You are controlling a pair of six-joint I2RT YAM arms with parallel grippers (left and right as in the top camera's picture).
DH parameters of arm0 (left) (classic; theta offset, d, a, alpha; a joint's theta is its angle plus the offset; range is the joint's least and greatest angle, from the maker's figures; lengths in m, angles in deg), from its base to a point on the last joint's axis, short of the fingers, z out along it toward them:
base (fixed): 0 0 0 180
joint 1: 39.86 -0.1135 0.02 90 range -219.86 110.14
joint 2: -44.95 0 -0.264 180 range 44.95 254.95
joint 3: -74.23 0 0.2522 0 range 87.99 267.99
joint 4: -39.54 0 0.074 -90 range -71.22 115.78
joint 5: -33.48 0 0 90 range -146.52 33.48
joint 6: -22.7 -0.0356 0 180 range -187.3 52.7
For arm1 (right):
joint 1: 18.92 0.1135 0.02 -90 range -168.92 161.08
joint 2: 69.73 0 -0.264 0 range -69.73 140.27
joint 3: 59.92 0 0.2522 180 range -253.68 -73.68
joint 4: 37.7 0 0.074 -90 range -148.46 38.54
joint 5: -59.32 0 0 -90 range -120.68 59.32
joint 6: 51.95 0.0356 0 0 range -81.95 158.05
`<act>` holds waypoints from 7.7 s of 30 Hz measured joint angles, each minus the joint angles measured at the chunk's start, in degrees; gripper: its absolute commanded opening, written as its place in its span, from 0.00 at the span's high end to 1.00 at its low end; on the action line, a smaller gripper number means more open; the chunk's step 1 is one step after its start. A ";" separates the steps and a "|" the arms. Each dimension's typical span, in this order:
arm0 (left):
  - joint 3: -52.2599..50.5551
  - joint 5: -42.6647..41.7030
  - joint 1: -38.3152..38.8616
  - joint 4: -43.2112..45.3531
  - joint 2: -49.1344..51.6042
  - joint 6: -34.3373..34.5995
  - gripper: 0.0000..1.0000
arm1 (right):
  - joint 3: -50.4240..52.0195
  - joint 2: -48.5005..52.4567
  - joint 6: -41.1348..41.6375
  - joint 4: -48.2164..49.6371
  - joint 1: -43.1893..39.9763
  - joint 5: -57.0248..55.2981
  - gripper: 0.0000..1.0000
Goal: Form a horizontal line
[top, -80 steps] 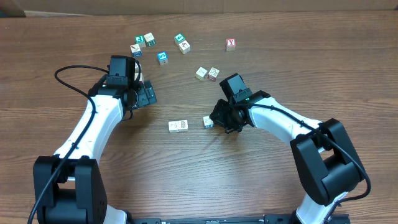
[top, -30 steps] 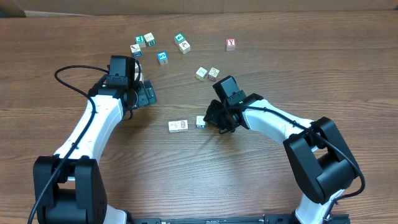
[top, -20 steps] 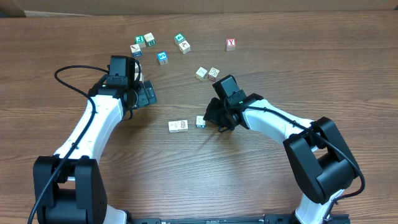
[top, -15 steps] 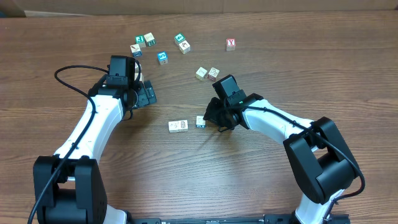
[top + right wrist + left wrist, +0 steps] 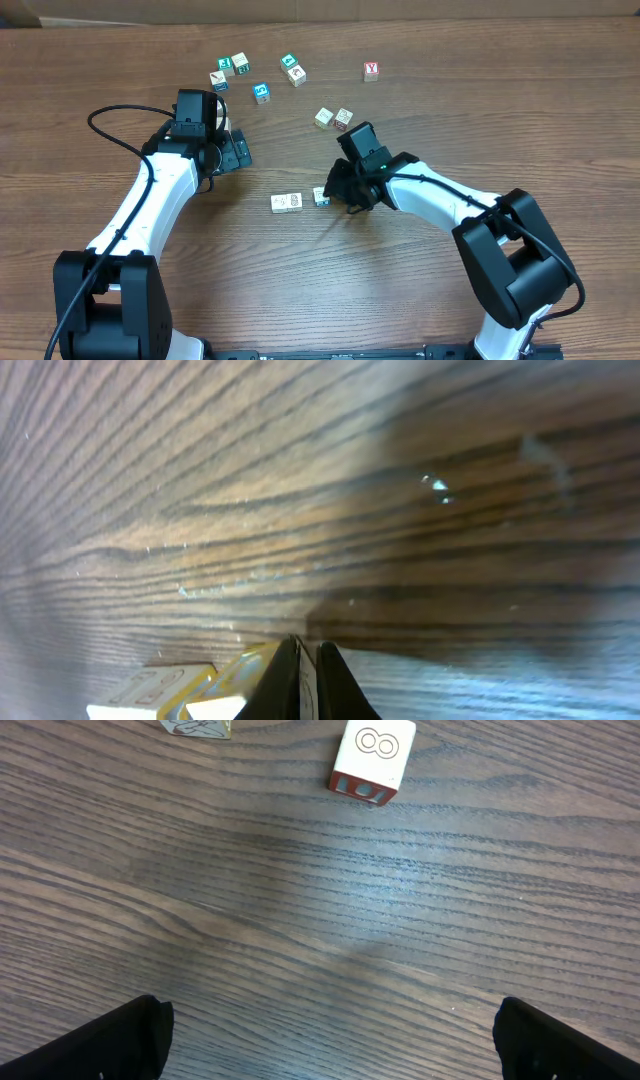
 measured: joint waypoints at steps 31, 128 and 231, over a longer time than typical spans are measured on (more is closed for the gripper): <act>0.00 0.00 0.00 0.02 0.00 0.00 0.01 | 0.00 0.00 0.00 -0.22 0.72 -0.79 0.95; 0.00 0.00 0.00 0.02 0.00 0.00 0.00 | 0.00 0.42 13.25 0.35 4.96 -4.57 0.96; 0.00 0.00 0.00 0.02 0.00 0.00 0.00 | -0.90 -0.24 19.08 -11.43 9.27 1.29 0.96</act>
